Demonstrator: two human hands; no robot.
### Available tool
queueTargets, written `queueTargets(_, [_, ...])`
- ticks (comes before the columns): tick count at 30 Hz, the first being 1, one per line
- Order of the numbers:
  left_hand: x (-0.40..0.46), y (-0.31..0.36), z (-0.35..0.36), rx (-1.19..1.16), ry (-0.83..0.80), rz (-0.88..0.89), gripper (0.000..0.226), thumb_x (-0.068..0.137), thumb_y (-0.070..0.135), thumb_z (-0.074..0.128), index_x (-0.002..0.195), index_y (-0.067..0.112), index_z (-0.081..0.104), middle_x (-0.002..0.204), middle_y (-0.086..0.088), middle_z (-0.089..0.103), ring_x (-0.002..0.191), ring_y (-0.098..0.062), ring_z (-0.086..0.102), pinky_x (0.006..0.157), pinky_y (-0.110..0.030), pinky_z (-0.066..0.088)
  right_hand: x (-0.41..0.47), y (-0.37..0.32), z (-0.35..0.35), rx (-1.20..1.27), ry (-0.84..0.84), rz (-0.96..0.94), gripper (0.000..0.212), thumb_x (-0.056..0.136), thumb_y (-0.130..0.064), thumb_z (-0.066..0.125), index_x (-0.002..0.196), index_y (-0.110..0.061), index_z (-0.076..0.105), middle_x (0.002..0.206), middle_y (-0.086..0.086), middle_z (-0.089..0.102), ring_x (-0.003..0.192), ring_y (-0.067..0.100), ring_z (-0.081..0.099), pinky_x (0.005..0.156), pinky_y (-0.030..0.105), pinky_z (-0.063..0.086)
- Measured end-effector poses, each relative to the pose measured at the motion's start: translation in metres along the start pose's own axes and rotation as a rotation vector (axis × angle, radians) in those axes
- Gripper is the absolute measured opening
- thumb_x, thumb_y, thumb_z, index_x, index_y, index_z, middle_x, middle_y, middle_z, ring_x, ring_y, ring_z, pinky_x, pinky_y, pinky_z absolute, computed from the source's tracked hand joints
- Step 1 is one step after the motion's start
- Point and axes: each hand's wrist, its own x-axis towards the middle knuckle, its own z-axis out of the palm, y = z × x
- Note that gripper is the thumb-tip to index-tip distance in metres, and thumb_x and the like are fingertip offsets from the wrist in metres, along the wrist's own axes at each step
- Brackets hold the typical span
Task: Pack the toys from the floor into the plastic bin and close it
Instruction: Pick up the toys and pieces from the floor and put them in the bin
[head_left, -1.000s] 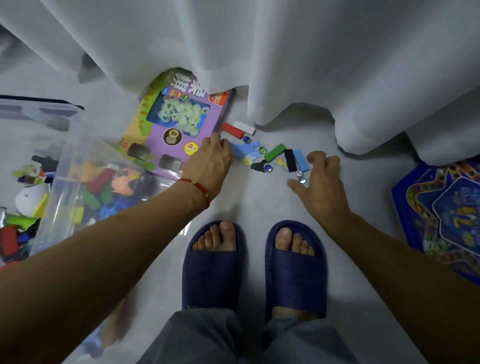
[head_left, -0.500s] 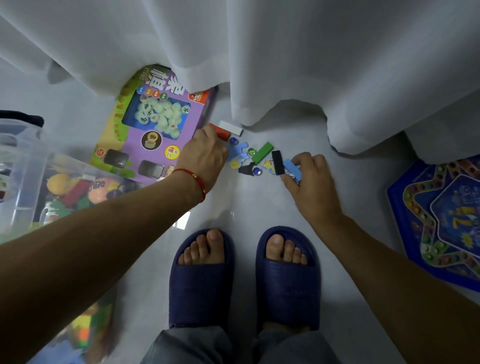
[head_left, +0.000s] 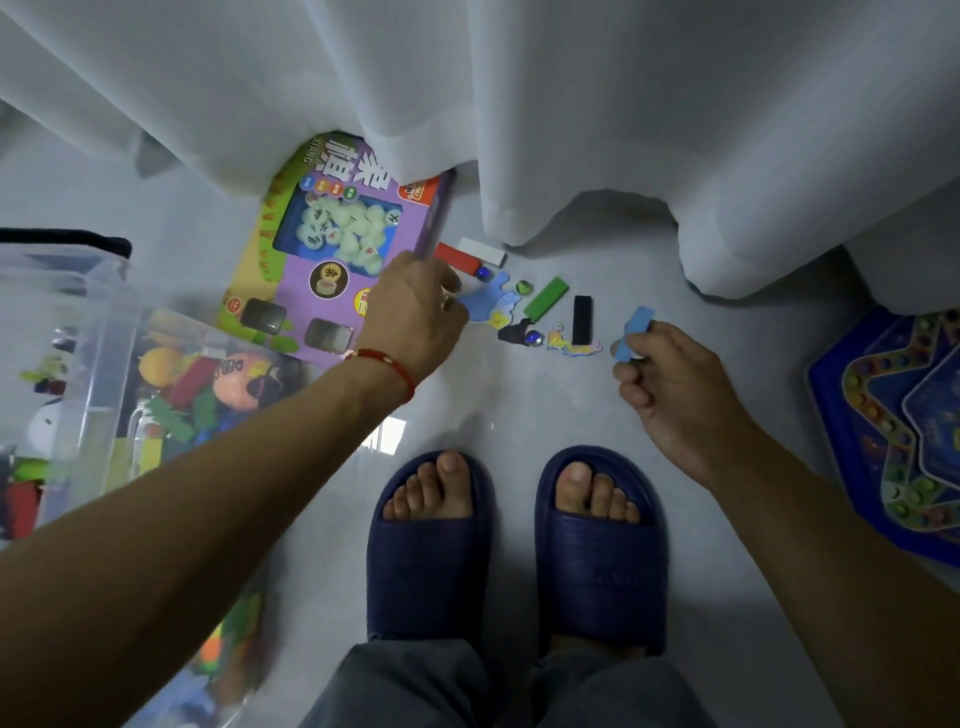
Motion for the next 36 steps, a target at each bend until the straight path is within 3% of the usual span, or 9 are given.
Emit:
queueTargets(3, [-0.015,0.014,0.001,-0.967,-0.189,-0.444,0.020,0.095,0.004,0.053,0.090,0.007,0.072,0.088,-0.012,0.067,0.078,-0.022,0.064,0.072,-0.030,0.058,-0.008,-0.013,0.000,0.177,-0.155,0.090,0.017,0.090,-0.009,0.034,0.095,-0.012,0.050,0.084,0.006,0.051,0.060,0.014,0.047,0.042,0.020,0.031])
queueTargets(6, [-0.022,0.020,0.008,-1.260,-0.327,-0.627,0.026,0.089,-0.001,0.042,0.081,0.002,0.067,0.082,-0.013,0.064,0.074,-0.022,0.060,0.061,-0.028,0.053,-0.005,-0.021,0.005,0.153,-0.224,0.048,0.014,0.083,-0.024,0.044,0.088,-0.014,0.052,0.079,0.006,0.054,0.062,0.017,0.048,0.043,0.023,0.031])
queueTargets(10, [-0.021,0.018,0.026,-0.850,-0.364,-0.439,0.023,0.083,0.021,0.053,0.083,0.002,0.067,0.078,-0.009,0.060,0.067,-0.022,0.051,0.063,-0.033,0.046,0.008,-0.018,0.015,-0.517,0.044,-0.195,0.046,0.101,-0.045,0.049,0.068,-0.014,0.055,0.058,0.002,0.052,0.049,0.016,0.047,0.040,0.024,0.035])
queueTargets(14, [-0.024,0.016,0.043,-0.285,-0.254,0.085,0.022,0.086,0.029,0.066,0.103,0.018,0.059,0.099,0.000,0.064,0.084,-0.018,0.057,0.074,-0.030,0.048,0.017,0.000,0.012,-1.240,0.085,-0.518,0.027,0.103,-0.033,0.050,0.102,-0.010,0.065,0.086,0.006,0.069,0.077,0.021,0.065,0.063,0.026,0.041])
queueTargets(18, [-0.016,0.019,0.062,0.007,-0.171,0.357,0.044,0.089,0.038,0.066,0.122,0.015,0.048,0.106,-0.010,0.058,0.087,-0.024,0.055,0.076,-0.040,0.051,0.021,0.001,0.022,-1.557,0.005,-0.454,0.041,0.103,-0.035,0.050,0.136,-0.015,0.037,0.110,0.015,0.065,0.089,0.031,0.062,0.067,0.032,0.037])
queueTargets(24, [-0.010,0.024,0.071,0.023,-0.109,0.473,0.022,0.097,0.026,0.057,0.107,0.006,0.054,0.095,-0.015,0.059,0.077,-0.026,0.052,0.071,-0.045,0.051,0.033,-0.006,0.022,-1.712,-0.105,-0.312,0.090,0.088,-0.052,0.067,0.151,-0.017,0.013,0.127,0.018,0.060,0.107,0.038,0.063,0.087,0.045,0.050])
queueTargets(29, [-0.023,0.026,0.060,-0.291,-0.049,0.196,0.018,0.100,0.030,0.051,0.097,0.012,0.053,0.088,-0.003,0.058,0.071,-0.013,0.049,0.065,-0.023,0.041,0.039,-0.006,0.020,-1.738,-0.180,-0.376,0.065,0.089,-0.053,0.065,0.128,-0.017,0.027,0.111,0.018,0.063,0.089,0.037,0.064,0.077,0.048,0.056])
queueTargets(33, [-0.039,0.022,0.045,-0.850,-0.139,-0.377,0.025,0.100,0.035,0.047,0.089,0.014,0.057,0.076,-0.001,0.052,0.065,-0.019,0.047,0.057,-0.033,0.043,0.035,-0.004,0.021,-1.813,-0.166,-0.429,0.045,0.093,-0.039,0.060,0.111,-0.013,0.029,0.096,0.017,0.062,0.072,0.034,0.057,0.063,0.041,0.050])
queueTargets(36, [-0.050,0.020,0.036,-1.057,-0.171,-0.546,0.026,0.099,0.029,0.046,0.085,0.011,0.056,0.075,-0.007,0.047,0.062,-0.022,0.042,0.051,-0.031,0.041,0.031,0.003,0.026,-1.885,-0.122,-0.516,0.034,0.090,-0.028,0.055,0.110,-0.011,0.032,0.086,0.011,0.056,0.063,0.029,0.048,0.058,0.035,0.039])
